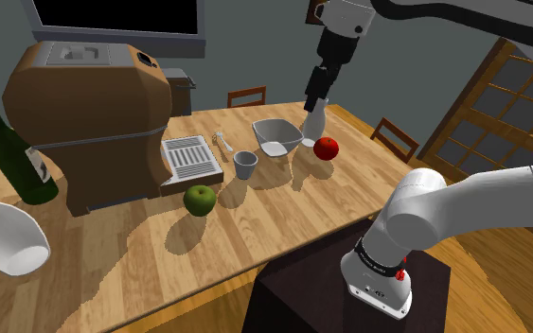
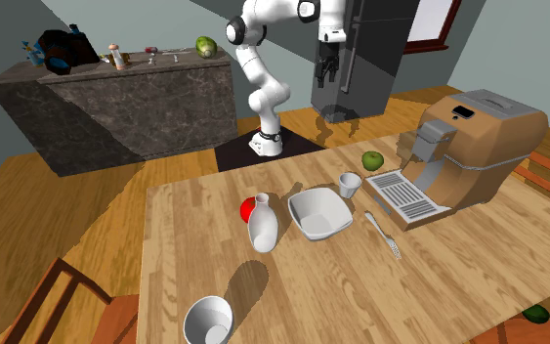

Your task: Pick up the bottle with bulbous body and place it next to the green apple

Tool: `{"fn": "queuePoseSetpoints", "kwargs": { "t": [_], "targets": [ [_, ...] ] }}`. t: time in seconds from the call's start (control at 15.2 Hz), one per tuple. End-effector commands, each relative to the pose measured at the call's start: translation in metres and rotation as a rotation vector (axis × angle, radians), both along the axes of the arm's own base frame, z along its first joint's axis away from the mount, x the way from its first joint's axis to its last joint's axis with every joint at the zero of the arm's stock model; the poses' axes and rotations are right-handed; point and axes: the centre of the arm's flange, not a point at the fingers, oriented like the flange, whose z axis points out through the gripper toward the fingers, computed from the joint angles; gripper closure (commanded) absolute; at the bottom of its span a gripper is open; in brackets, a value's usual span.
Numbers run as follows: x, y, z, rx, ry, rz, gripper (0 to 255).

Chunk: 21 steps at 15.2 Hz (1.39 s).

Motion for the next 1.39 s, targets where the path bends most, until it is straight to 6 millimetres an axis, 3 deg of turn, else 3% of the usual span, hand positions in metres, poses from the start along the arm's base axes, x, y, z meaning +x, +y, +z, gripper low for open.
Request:
{"fn": "queuePoseSetpoints", "kwargs": {
  "t": [0.0, 1.32],
  "targets": [
    [0.000, 0.000, 0.000, 0.000, 0.000, 0.000, 0],
    [0.068, -0.248, -0.076, 0.026, -0.011, 0.083, 0]
  ]
}}
